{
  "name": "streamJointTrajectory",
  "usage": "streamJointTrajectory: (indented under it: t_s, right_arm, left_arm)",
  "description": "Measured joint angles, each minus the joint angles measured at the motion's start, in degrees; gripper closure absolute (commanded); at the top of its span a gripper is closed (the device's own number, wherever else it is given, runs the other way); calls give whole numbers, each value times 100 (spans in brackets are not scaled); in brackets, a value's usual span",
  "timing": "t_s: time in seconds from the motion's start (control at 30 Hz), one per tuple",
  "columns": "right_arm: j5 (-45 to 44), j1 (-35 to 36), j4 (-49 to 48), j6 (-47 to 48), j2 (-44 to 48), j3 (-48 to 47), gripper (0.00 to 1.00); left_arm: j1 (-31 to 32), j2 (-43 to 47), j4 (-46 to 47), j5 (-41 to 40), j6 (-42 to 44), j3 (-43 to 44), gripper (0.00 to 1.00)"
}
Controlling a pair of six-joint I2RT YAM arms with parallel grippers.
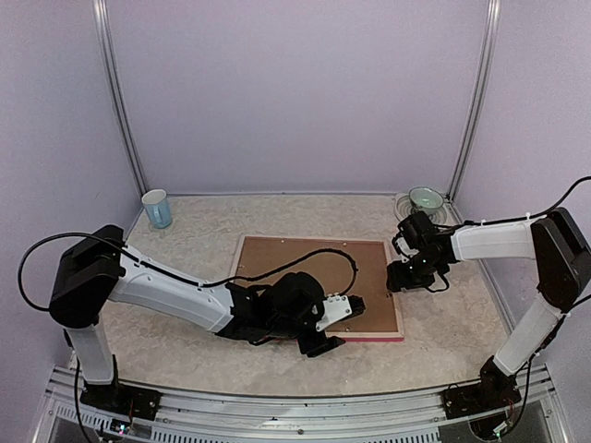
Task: Put the photo into the frame
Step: Press the fastener onto the backboard.
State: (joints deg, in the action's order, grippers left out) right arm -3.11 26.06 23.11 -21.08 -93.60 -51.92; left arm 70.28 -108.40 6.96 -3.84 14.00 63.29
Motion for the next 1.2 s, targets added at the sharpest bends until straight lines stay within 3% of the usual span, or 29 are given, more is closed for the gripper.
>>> streamJointTrajectory:
  t_s: [0.2,0.77,1.2]
  right_arm:
    - [7,0,22,9,0,17,41]
    - [74,0,-42,15,87,227,44]
    - [157,2,15,9,177,260,48]
  left_arm:
    - [17,-251,-140,70,177,0,32]
    - [17,-627,-293,-31,264,197,55]
    - [17,-732,-317,-186,175,267,55]
